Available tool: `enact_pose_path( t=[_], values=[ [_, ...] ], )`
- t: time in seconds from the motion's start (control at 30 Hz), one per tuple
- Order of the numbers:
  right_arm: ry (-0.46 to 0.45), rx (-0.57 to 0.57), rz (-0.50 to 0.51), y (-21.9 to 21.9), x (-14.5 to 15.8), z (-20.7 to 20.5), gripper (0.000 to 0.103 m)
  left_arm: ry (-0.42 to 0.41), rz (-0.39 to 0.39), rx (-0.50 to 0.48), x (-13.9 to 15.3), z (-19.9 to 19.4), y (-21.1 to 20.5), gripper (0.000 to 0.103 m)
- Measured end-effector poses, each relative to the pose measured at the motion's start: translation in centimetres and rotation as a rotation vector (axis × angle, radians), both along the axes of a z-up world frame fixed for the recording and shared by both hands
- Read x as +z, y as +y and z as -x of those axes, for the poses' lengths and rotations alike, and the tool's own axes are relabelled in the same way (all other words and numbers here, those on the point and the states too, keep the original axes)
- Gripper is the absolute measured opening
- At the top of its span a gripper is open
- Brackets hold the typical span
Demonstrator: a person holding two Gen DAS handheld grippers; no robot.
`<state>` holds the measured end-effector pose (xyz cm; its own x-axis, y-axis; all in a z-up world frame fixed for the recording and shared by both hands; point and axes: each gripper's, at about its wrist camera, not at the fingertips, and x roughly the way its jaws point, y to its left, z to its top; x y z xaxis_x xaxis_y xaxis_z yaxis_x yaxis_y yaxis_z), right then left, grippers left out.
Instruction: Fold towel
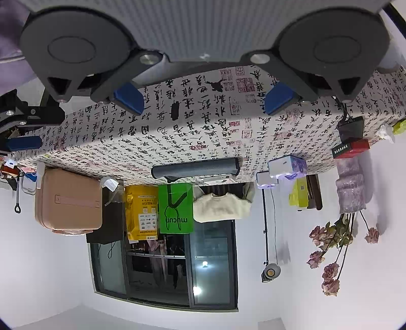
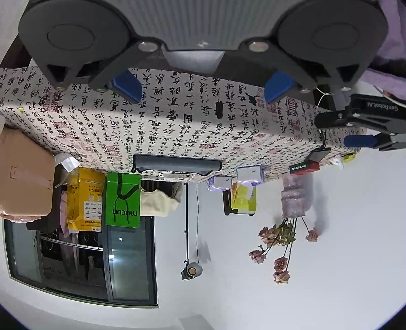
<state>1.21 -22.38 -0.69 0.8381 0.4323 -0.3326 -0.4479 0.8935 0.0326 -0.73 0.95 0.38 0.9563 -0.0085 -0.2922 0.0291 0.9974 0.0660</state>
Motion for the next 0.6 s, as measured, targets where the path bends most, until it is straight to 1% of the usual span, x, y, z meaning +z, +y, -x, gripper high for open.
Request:
enact_pose_path(
  t=[0.6],
  values=[
    [-0.002,0.002,0.0,0.01,-0.08,0.07,0.103,0.013,-0.001,-0.013,-0.07,-0.17,-0.2,0.103]
  ],
)
